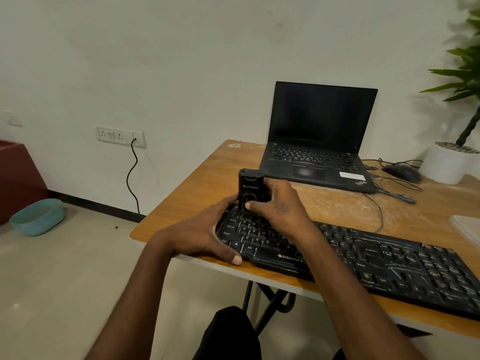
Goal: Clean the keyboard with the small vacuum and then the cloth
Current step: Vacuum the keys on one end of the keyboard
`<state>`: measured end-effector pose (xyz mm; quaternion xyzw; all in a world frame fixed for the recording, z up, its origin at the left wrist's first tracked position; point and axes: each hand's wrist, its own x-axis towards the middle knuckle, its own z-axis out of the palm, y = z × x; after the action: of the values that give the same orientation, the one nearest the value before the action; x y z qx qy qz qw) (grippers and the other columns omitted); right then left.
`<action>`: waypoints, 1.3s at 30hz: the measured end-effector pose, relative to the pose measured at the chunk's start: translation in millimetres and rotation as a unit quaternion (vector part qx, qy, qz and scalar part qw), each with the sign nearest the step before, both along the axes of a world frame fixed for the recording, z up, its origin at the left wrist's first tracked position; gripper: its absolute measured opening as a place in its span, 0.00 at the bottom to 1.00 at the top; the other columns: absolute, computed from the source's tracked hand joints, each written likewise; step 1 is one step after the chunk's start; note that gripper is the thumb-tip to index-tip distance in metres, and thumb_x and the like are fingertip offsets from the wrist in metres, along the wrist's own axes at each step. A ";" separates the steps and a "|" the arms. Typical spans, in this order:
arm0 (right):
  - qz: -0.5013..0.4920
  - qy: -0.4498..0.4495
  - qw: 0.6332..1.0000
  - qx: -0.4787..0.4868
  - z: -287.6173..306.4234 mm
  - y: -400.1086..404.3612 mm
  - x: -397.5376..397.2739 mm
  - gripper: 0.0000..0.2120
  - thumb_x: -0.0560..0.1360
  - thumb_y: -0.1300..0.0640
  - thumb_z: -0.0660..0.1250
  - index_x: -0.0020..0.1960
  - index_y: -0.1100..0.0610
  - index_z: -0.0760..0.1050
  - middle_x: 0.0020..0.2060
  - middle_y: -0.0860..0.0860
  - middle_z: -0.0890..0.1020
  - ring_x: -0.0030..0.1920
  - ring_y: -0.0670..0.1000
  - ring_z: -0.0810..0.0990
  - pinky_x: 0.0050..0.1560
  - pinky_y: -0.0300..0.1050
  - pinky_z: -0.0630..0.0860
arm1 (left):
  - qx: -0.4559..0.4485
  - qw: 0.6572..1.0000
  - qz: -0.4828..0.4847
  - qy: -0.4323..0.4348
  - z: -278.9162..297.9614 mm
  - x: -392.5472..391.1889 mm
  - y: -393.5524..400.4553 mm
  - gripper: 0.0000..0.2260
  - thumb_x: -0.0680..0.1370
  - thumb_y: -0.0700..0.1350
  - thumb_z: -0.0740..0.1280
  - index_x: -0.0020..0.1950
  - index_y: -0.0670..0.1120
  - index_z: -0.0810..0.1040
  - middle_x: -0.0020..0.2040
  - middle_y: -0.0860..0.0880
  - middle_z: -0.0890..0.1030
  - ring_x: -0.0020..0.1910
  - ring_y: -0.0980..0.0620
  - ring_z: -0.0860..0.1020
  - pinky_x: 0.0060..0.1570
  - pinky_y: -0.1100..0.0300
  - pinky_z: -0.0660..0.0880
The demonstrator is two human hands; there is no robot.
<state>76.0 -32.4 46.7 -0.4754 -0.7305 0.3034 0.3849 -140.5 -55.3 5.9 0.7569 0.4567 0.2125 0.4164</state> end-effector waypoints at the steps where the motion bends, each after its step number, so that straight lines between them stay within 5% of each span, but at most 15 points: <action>1: 0.000 0.003 1.000 -0.007 -0.4 -1.9 5.3 0.22 0.72 0.58 0.75 0.66 0.53 0.76 0.56 0.48 0.83 0.55 0.46 0.81 0.56 0.48 0.79 | 0.000 1.000 0.000 0.000 -0.3 -0.6 0.2 0.57 0.66 0.51 0.85 0.81 0.69 0.49 0.76 0.62 0.65 0.73 0.59 0.70 0.71 0.56 0.73; 8: -0.051 0.035 0.998 -0.025 0.9 -20.3 62.5 0.23 0.75 0.61 0.73 0.67 0.53 0.74 0.53 0.46 0.83 0.48 0.45 0.84 0.49 0.48 0.83 | 0.008 1.000 0.007 0.010 -2.2 -3.2 0.6 0.58 0.67 0.50 0.85 0.83 0.68 0.48 0.78 0.61 0.60 0.74 0.60 0.66 0.73 0.56 0.70; 14: -0.038 0.004 0.999 0.011 -0.4 -6.0 19.2 0.24 0.75 0.61 0.73 0.68 0.53 0.71 0.60 0.49 0.80 0.56 0.47 0.79 0.42 0.34 0.72 | 0.005 1.000 0.006 0.011 -2.7 -2.4 0.8 0.58 0.66 0.52 0.85 0.82 0.70 0.48 0.78 0.62 0.61 0.74 0.61 0.66 0.71 0.58 0.71; 19: -0.025 0.011 1.000 -0.003 -3.1 -8.3 18.6 0.26 0.74 0.61 0.73 0.70 0.52 0.70 0.61 0.48 0.80 0.58 0.47 0.78 0.47 0.38 0.75 | 0.004 1.000 0.006 0.013 -2.0 -2.4 1.0 0.58 0.65 0.53 0.85 0.82 0.70 0.48 0.78 0.62 0.61 0.74 0.60 0.66 0.72 0.57 0.71; 25: -0.101 0.026 0.995 -0.008 -4.6 -32.5 55.2 0.24 0.76 0.62 0.71 0.68 0.49 0.69 0.49 0.40 0.78 0.48 0.41 0.78 0.40 0.36 0.73 | 0.005 1.000 0.008 0.014 -4.2 -3.5 2.7 0.58 0.66 0.52 0.85 0.81 0.70 0.48 0.78 0.63 0.60 0.73 0.61 0.65 0.72 0.57 0.71; 29: -0.062 0.000 0.998 0.003 -3.9 -33.1 15.5 0.25 0.76 0.62 0.70 0.69 0.50 0.67 0.54 0.46 0.79 0.51 0.46 0.79 0.41 0.36 0.75 | 0.008 1.000 0.009 0.013 -3.4 -2.4 1.7 0.57 0.66 0.51 0.86 0.80 0.72 0.49 0.76 0.64 0.62 0.72 0.61 0.67 0.70 0.58 0.72; 32: -0.045 -0.039 0.998 0.009 -5.5 -29.7 -11.7 0.26 0.76 0.62 0.70 0.70 0.50 0.66 0.56 0.51 0.81 0.53 0.50 0.81 0.45 0.45 0.81 | 0.006 1.000 0.008 0.005 0.5 0.6 -0.6 0.54 0.66 0.50 0.86 0.78 0.73 0.52 0.73 0.64 0.67 0.68 0.64 0.72 0.65 0.63 0.75; 36: -0.057 -0.021 0.998 -0.017 -3.9 -38.3 8.6 0.27 0.76 0.62 0.70 0.71 0.49 0.66 0.52 0.46 0.79 0.47 0.41 0.77 0.40 0.36 0.74 | 0.008 1.000 0.013 0.009 -0.8 -1.3 -0.7 0.58 0.64 0.54 0.86 0.80 0.72 0.50 0.78 0.61 0.63 0.73 0.59 0.69 0.73 0.51 0.72; 39: -0.093 -0.005 0.996 -0.014 -6.9 -52.0 38.3 0.24 0.76 0.63 0.71 0.67 0.49 0.67 0.49 0.44 0.78 0.47 0.40 0.77 0.37 0.35 0.72 | 0.007 1.000 0.013 0.012 -2.7 -3.2 0.2 0.58 0.65 0.53 0.86 0.81 0.72 0.48 0.80 0.61 0.60 0.76 0.57 0.65 0.75 0.51 0.70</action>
<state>114.4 -84.4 39.8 -0.5484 -0.6804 0.2743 0.4014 -143.7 -55.1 3.2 0.7568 0.4698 0.2117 0.4023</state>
